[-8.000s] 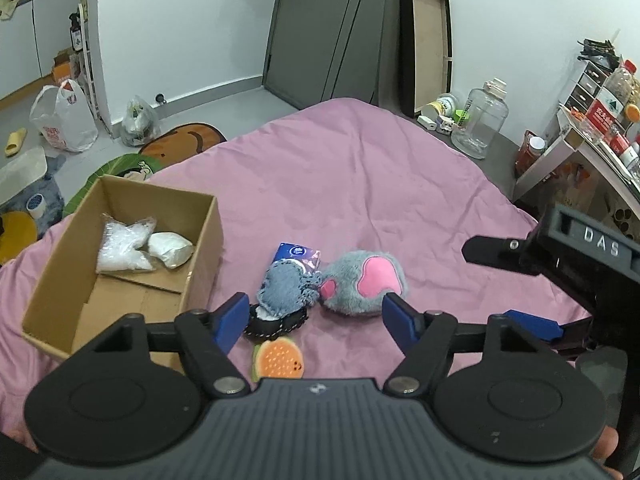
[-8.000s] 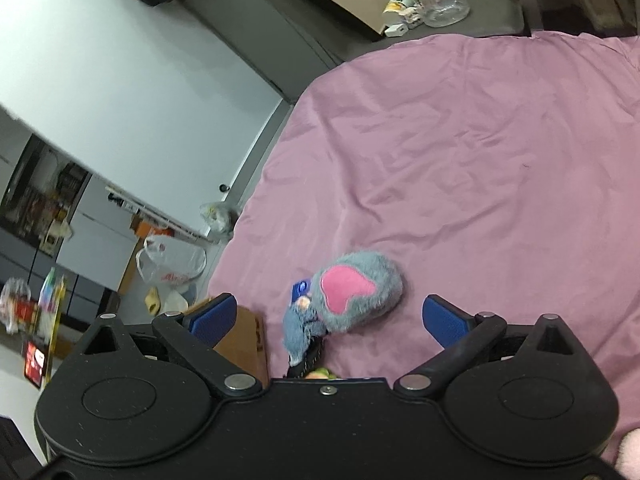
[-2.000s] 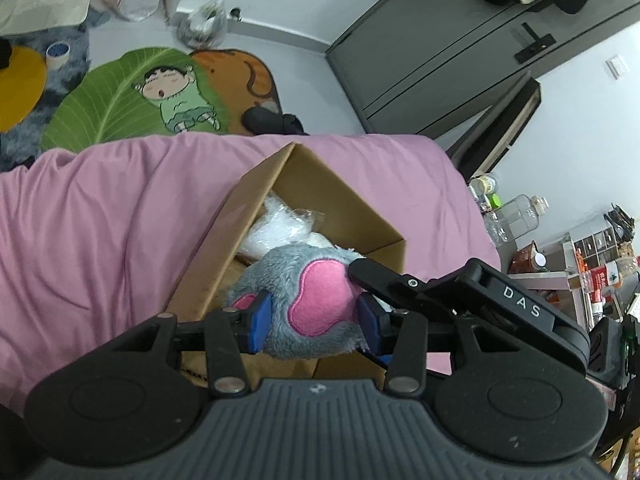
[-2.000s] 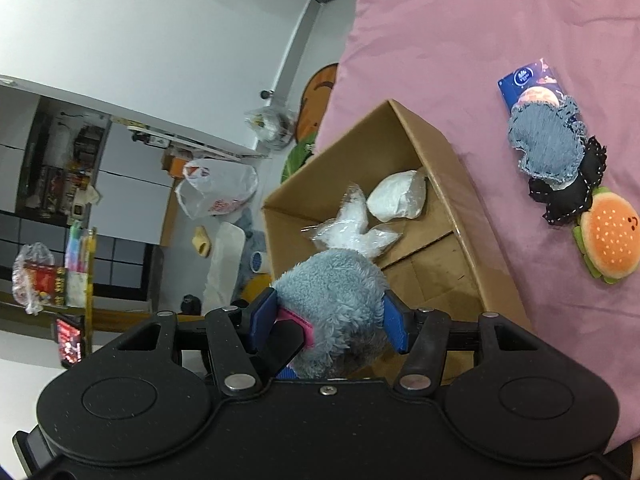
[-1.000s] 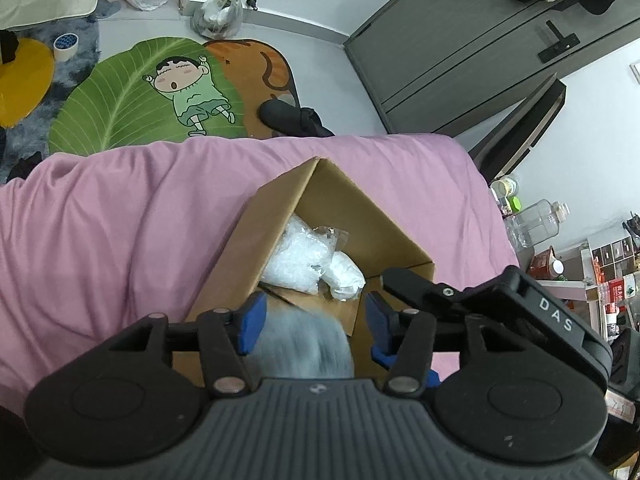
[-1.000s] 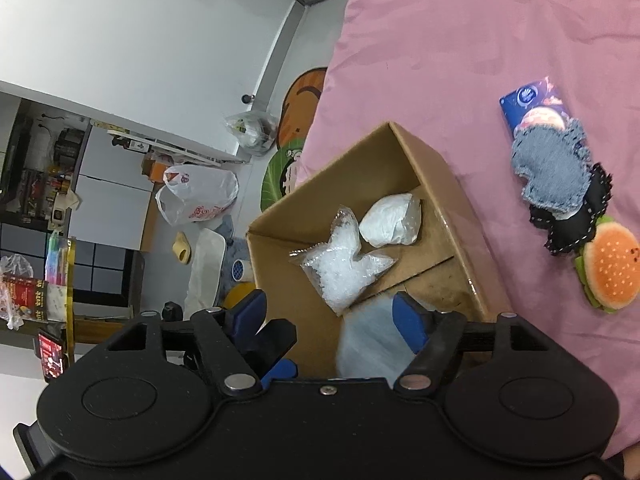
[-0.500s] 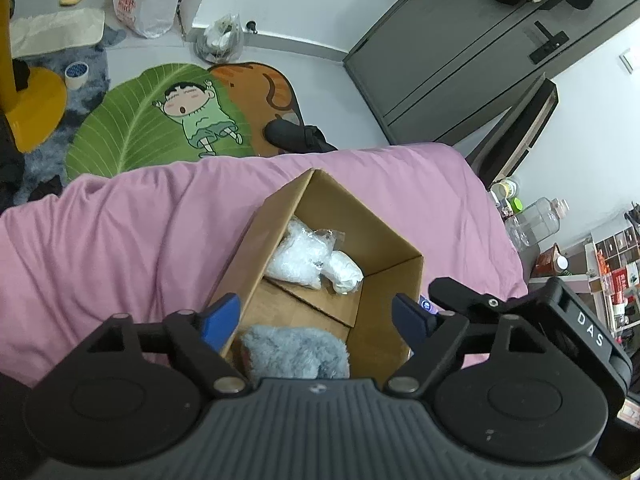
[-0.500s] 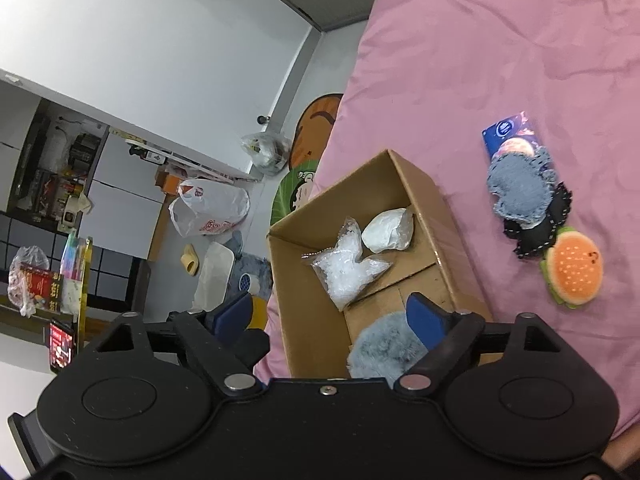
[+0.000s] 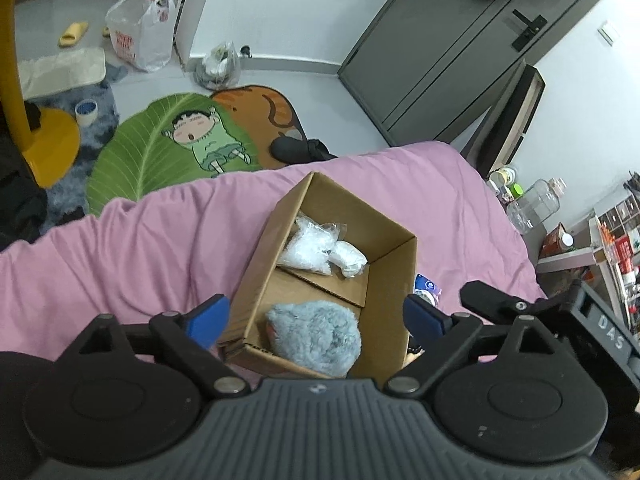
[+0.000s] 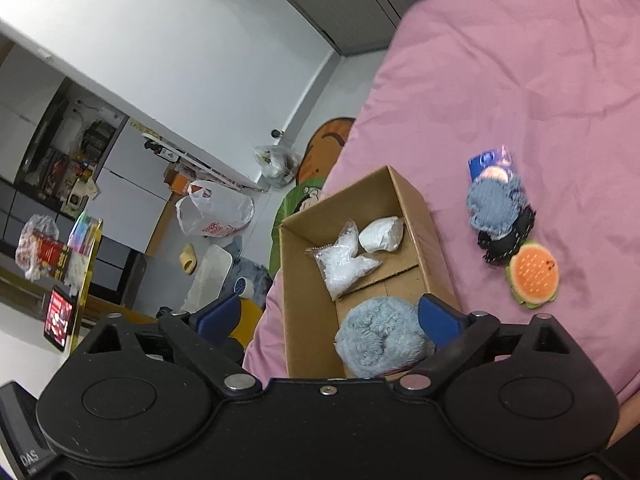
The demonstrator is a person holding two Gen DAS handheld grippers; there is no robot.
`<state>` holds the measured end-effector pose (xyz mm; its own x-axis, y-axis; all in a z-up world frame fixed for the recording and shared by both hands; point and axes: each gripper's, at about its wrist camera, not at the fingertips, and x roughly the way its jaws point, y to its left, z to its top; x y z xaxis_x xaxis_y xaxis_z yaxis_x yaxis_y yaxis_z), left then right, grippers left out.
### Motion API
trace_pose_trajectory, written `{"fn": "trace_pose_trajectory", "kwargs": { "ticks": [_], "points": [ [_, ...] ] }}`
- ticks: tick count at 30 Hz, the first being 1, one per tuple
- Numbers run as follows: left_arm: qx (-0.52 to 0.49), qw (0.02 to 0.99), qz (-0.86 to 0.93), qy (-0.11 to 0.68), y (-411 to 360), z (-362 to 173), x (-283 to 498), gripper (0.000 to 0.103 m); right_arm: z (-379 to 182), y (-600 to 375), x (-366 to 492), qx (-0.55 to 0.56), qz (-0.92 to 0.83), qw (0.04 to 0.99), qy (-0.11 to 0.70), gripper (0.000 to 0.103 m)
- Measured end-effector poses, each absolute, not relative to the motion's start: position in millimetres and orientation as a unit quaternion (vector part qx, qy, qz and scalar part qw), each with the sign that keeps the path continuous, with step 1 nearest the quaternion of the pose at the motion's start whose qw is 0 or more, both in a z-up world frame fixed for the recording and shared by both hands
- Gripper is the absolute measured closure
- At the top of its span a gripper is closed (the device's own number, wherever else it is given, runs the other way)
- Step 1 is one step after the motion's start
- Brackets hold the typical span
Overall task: Organize soft objects
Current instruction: 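Raise both tools from the box and move toward the denim plush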
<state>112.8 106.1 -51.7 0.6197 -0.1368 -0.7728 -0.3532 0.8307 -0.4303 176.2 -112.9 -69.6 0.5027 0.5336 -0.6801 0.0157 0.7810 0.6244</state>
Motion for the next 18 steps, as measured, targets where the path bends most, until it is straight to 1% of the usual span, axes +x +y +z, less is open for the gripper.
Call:
{"fn": "trace_pose_trajectory", "kwargs": {
  "ticks": [2,6,14,18],
  "points": [
    [-0.269,0.860,0.067,0.429,104,-46,108,0.009,-62,-116,169,0.279,0.161,0.828,0.459,0.000],
    [-0.246,0.869,0.077,0.422,99,-35,99,0.007,-52,-124,158,0.262,0.165,0.842,0.442,0.000],
    [-0.207,0.888,0.085,0.402,79,-11,79,0.000,-34,-142,137,0.226,0.172,0.861,0.423,0.000],
    [-0.173,0.902,0.096,0.383,66,2,68,0.000,-28,-152,124,0.212,0.172,0.868,0.414,0.000]
  ]
}}
